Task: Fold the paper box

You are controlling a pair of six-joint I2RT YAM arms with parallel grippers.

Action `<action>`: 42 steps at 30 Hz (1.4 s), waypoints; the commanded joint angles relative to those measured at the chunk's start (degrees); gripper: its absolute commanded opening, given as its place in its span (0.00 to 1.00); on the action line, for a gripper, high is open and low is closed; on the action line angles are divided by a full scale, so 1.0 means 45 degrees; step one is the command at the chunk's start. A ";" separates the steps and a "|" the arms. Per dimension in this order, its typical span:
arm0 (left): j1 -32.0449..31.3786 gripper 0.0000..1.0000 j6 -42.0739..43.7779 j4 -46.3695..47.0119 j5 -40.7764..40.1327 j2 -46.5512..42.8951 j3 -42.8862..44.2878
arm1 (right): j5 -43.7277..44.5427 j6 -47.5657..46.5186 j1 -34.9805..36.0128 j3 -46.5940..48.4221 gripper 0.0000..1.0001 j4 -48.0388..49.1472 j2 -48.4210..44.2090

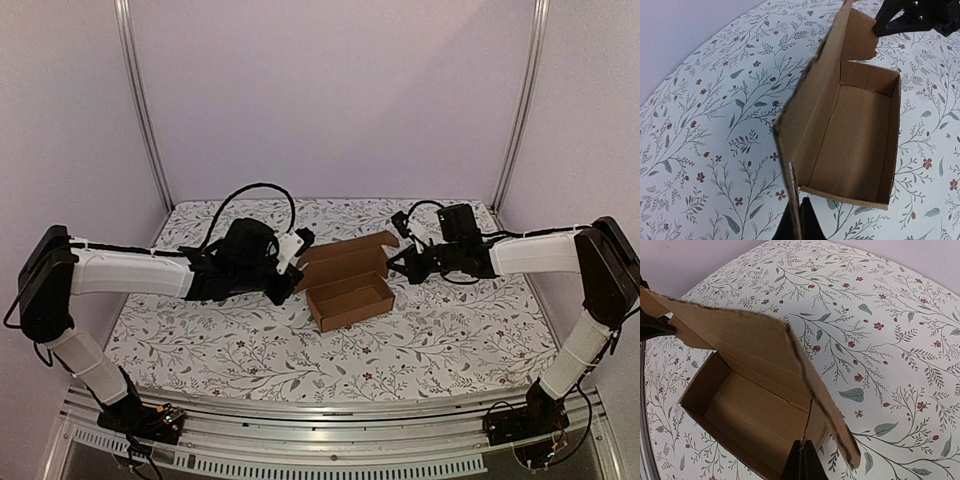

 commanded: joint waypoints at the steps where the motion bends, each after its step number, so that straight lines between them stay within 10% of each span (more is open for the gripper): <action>1: -0.0325 0.00 -0.0634 -0.0704 -0.0662 0.0413 0.0341 | 0.0883 -0.0043 0.0673 -0.0335 0.00 0.0044 -0.0098; 29: -0.1178 0.00 -0.6045 -0.2209 -0.1701 0.0814 0.0773 | 0.6684 0.2327 0.3861 -0.2759 0.00 0.0942 -0.1686; 42: -0.1421 0.33 -0.5573 -0.3307 -0.3012 -0.0121 0.0412 | 0.6892 0.2460 0.4194 -0.2834 0.00 0.0942 -0.1914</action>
